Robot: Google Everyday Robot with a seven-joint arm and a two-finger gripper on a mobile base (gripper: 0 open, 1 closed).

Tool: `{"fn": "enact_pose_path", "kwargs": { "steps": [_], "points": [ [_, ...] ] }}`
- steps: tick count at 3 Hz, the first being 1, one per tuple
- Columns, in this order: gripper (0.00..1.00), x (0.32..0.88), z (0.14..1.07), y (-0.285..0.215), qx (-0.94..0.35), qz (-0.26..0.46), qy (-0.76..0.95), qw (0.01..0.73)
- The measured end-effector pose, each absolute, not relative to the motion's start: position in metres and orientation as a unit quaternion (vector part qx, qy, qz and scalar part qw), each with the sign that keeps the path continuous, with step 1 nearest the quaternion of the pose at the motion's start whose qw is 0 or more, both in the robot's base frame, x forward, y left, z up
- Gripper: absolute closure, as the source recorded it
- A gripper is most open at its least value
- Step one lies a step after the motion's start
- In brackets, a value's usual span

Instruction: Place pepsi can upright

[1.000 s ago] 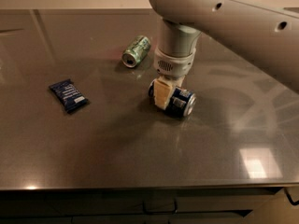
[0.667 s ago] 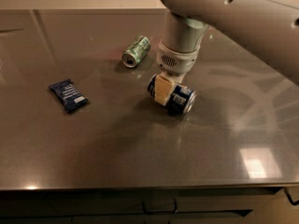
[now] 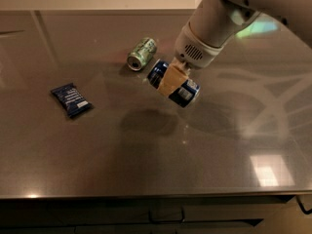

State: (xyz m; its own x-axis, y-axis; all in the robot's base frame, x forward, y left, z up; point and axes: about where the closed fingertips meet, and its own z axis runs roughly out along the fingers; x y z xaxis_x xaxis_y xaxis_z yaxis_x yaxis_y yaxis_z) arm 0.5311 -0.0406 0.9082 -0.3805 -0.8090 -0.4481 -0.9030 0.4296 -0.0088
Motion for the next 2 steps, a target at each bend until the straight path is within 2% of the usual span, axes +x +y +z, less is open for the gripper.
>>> {"fn": "enact_pose_path", "kwargs": {
  "steps": [2],
  "points": [
    [1.0, 0.5285, 0.9298, -0.0351, -0.527, 0.245, 0.747, 0.323]
  ]
}}
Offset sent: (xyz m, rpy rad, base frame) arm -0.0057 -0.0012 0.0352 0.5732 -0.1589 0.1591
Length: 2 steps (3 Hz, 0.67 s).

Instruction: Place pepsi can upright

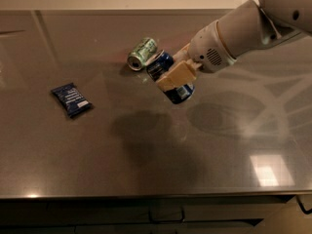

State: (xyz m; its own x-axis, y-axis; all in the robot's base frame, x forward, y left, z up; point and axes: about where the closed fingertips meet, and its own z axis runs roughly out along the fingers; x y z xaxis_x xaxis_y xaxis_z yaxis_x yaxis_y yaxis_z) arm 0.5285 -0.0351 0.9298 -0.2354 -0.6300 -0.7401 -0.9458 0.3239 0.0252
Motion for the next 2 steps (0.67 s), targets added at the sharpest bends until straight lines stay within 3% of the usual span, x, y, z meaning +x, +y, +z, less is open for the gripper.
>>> {"fn": "enact_pose_path", "kwargs": {
  "steps": [2],
  "points": [
    [1.0, 0.5241, 0.9315, -0.0387, -0.509, 0.319, 0.698, 0.389]
  ]
}}
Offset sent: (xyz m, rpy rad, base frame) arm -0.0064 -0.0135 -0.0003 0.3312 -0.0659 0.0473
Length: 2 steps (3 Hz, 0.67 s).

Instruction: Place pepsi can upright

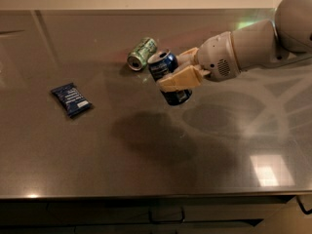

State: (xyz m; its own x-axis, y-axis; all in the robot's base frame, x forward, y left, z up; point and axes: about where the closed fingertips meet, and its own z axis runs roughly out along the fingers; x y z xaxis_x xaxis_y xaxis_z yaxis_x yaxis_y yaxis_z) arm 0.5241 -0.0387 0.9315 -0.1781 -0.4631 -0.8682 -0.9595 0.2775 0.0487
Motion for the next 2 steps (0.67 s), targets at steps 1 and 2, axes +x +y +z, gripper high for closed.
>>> {"fn": "enact_pose_path", "kwargs": {
  "steps": [1, 2],
  "points": [
    [1.0, 0.5191, 0.9256, -0.0418, -0.501, 0.344, 0.677, 0.415],
    [1.0, 0.5143, 0.9215, -0.0456, -0.495, 0.359, 0.658, 0.439]
  ]
}}
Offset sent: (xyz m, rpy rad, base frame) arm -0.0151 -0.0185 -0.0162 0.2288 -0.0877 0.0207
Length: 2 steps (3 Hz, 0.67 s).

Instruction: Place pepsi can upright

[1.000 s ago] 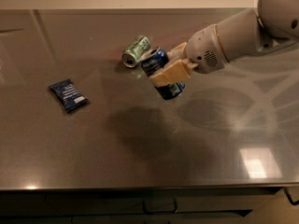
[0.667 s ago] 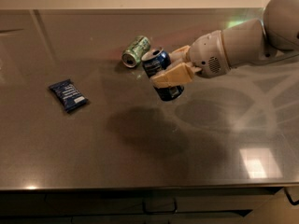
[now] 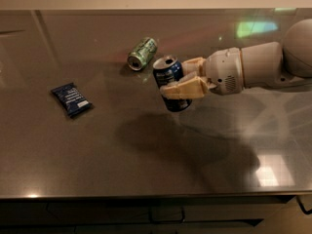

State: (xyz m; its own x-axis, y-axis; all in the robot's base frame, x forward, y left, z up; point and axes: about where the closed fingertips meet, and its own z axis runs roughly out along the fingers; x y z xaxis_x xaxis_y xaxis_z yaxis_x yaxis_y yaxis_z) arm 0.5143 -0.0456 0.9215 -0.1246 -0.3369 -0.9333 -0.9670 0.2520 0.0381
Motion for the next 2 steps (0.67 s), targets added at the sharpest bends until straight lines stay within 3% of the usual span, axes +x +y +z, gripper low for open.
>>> {"fn": "enact_pose_path", "kwargs": {
  "steps": [2],
  "points": [
    [1.0, 0.508, 0.9151, -0.0524, -0.482, 0.387, 0.622, 0.481]
  ]
}}
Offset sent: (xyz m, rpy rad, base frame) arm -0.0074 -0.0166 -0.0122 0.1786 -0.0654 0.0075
